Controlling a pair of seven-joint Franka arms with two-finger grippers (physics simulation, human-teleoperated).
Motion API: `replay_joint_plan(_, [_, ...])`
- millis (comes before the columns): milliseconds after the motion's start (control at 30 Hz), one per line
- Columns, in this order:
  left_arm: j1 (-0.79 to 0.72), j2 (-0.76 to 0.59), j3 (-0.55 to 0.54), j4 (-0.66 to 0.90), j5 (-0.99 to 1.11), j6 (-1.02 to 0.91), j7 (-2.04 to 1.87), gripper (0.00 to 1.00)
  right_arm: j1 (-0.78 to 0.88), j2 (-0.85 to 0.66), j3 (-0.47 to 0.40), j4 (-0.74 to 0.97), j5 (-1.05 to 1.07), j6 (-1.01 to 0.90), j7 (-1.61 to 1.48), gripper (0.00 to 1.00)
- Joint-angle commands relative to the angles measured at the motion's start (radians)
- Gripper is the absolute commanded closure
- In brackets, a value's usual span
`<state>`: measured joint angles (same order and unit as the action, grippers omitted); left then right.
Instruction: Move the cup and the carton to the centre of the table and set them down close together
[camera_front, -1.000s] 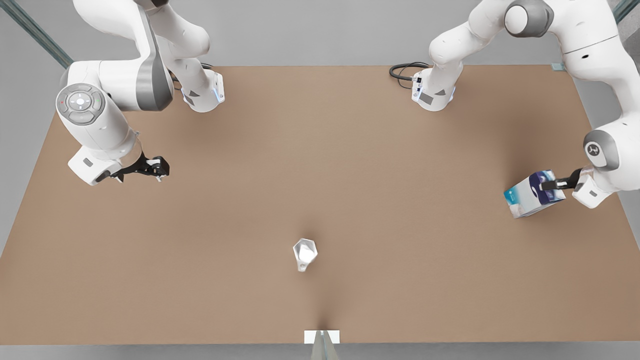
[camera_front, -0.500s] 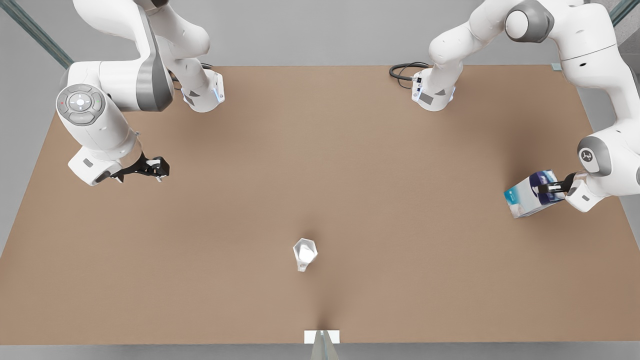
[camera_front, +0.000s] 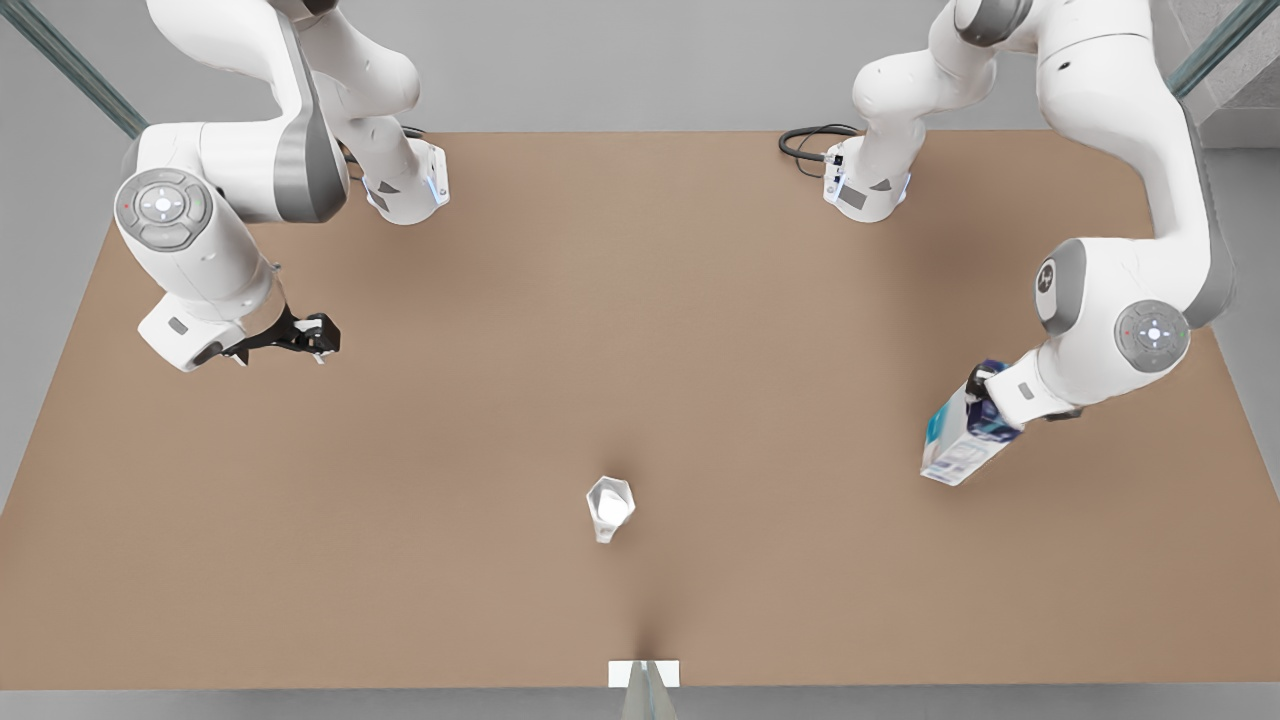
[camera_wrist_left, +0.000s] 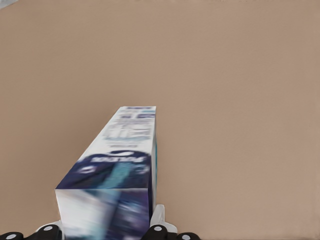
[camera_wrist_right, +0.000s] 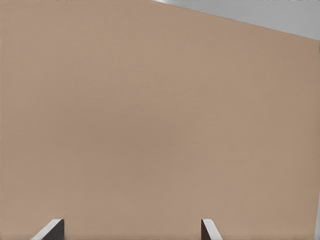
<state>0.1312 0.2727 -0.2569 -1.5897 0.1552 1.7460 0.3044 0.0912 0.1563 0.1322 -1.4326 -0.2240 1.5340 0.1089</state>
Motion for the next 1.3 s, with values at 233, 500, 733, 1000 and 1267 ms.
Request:
replay_joint_plan(233, [-0.315,0.075,-0.001,0.109,0.098,0.046,0.456,0.49,-0.001,-0.001,0.001,0.001,0.0,-0.002,0.0,0.0])
replay_joint_plan(500, [-0.688,0.263,0.047,0.389,0.006,-0.218,0.358,0.48,-0.002,0.0,0.001,0.001,0.0,0.0,0.0,0.0])
replay_joint_plan(733, [-0.792,0.413,0.05,0.501,0.043,-0.217,0.314,0.48,-0.004,-0.001,0.001,0.0,0.0,-0.002,0.0,0.0])
replay_joint_plan(1000, [-0.904,0.487,0.146,0.534,0.044,-0.131,0.291,0.47,-0.002,0.0,0.001,0.0,0.0,0.0,0.0,0.0])
replay_joint_plan(1267, [-0.964,0.533,0.192,0.537,0.052,-0.091,0.236,0.0,-0.002,0.002,0.001,0.0,0.0,0.0,0.0,0.0])
